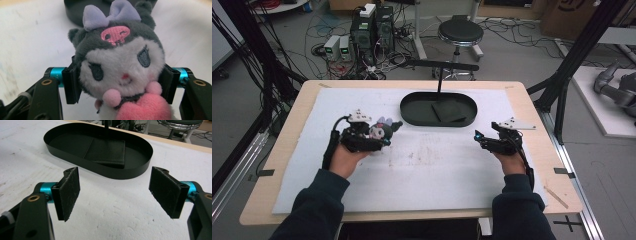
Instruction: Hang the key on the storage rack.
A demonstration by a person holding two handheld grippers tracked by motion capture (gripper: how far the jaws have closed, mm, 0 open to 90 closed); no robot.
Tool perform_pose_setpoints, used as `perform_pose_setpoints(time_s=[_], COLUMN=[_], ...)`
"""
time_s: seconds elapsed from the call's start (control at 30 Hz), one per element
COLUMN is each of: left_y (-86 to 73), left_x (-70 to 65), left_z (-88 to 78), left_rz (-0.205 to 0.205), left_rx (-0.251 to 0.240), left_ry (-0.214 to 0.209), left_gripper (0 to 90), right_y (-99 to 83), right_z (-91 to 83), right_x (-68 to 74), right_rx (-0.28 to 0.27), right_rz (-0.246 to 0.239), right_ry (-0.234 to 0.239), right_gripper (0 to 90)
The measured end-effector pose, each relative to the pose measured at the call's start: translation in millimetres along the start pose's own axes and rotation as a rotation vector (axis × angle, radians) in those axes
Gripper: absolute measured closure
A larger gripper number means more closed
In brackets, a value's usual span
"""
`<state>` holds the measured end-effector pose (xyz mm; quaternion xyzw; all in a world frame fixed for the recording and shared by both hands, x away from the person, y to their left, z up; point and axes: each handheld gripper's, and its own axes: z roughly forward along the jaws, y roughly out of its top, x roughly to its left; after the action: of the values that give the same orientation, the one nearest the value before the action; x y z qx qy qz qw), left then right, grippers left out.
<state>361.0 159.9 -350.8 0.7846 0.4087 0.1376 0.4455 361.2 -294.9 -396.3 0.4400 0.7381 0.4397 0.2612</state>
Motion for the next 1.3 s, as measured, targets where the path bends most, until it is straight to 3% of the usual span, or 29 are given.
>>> perform_pose_setpoints(time_s=[0.23, 0.43, 0.67, 0.77, 1.0, 1.2, 1.3], left_y=[50.3, 90.6, 122.2, 131.2, 144.4, 153.2, 157.1], left_x=[17.4, 22.1, 21.4, 22.3, 27.6, 34.5, 37.2], left_z=[-17.8, -15.2, 14.8, 33.3, 67.4, 84.8, 91.3], left_rz=[0.013, 0.038, 0.031, 0.023, -0.006, -0.047, -0.045], left_rx=[-0.095, -0.158, -0.177, -0.151, -0.108, -0.129, -0.125], left_ry=[-0.03, -0.035, -0.051, -0.038, -0.013, -0.007, -0.002], left_gripper=[34.5, 34.4, 34.4, 34.4, 34.5, 34.4, 34.4], right_y=[1.2, 2.2, 2.5, 2.4, 2.2, 1.7, 1.3], right_z=[0.5, 4.3, 0.2, -1.3, -1.6, -3.6, -5.1], right_x=[-0.2, 3.4, -2.9, -4.9, -6.3, -9.9, -11.6], right_rx=[-0.014, -0.012, -0.037, -0.045, -0.05, -0.061, -0.064], right_rz=[0.008, -0.006, 0.02, 0.034, 0.047, 0.063, 0.074], right_ry=[0.013, 0.031, 0.036, 0.039, 0.046, 0.048, 0.047], right_gripper=[25.3, 25.3, 25.2, 25.2, 25.2, 25.2, 25.2])
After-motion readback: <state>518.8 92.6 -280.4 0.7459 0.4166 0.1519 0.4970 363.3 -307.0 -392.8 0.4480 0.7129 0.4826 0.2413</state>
